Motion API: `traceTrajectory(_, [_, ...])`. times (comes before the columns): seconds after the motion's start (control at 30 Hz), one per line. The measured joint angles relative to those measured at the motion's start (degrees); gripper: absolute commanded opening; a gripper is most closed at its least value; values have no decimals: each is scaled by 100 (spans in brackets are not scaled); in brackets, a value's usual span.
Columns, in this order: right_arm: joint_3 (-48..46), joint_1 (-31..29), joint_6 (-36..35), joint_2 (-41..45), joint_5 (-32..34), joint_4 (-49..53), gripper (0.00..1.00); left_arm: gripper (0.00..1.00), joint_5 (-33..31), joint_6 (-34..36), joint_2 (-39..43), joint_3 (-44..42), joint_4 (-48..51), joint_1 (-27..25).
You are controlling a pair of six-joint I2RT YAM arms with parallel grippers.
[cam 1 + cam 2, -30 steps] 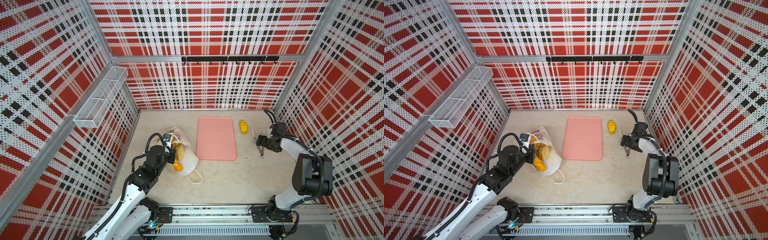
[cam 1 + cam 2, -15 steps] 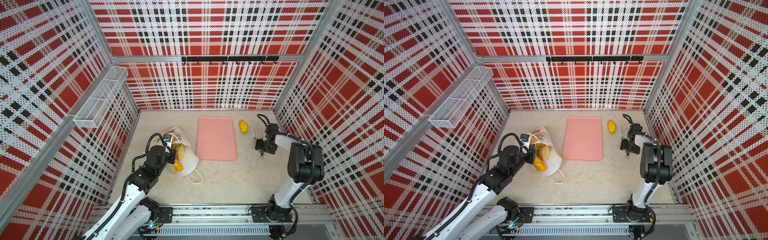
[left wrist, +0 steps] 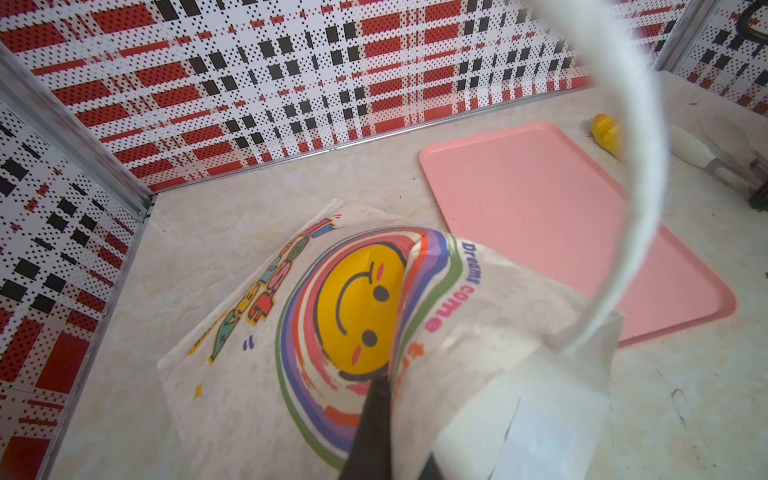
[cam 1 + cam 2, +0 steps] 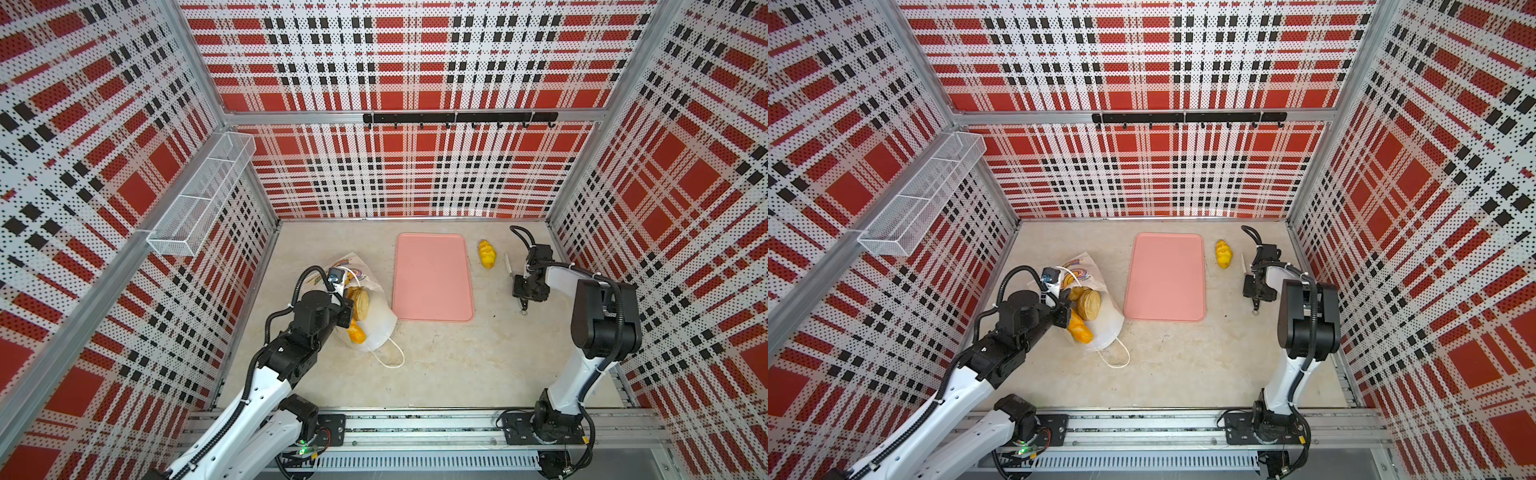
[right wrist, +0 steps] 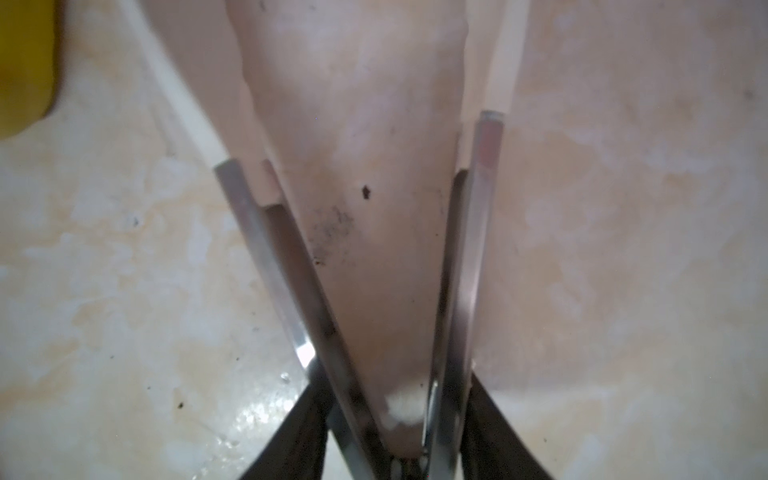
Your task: Take the fake bread out of the paper bag
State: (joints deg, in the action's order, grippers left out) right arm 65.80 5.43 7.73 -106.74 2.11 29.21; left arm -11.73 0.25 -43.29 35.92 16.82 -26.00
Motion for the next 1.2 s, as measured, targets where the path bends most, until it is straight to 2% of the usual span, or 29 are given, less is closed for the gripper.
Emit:
traceTrajectory(0.1, [-85,-48,-26,74,-11,-98,25,0,-17,0,0,0,0,-15])
traceTrajectory(0.2, [-551,-61,59,533,-223,-175,23,0,-33,0,0,0,-2,-26])
traceTrajectory(0.37, [-1233,-59,214,1770,-734,20,22,0,-33,0,9,0,2,-35])
traceTrajectory(0.63, [-1185,-59,437,3001,-1532,708,28,0,-28,0,83,0,42,-48])
traceTrajectory(0.83, [-1040,-59,503,3342,-1906,1480,33,0,-22,0,105,0,44,-48])
traceTrajectory(1.2, [-997,-59,564,3646,-2229,2111,36,0,-7,-2,129,0,46,-57])
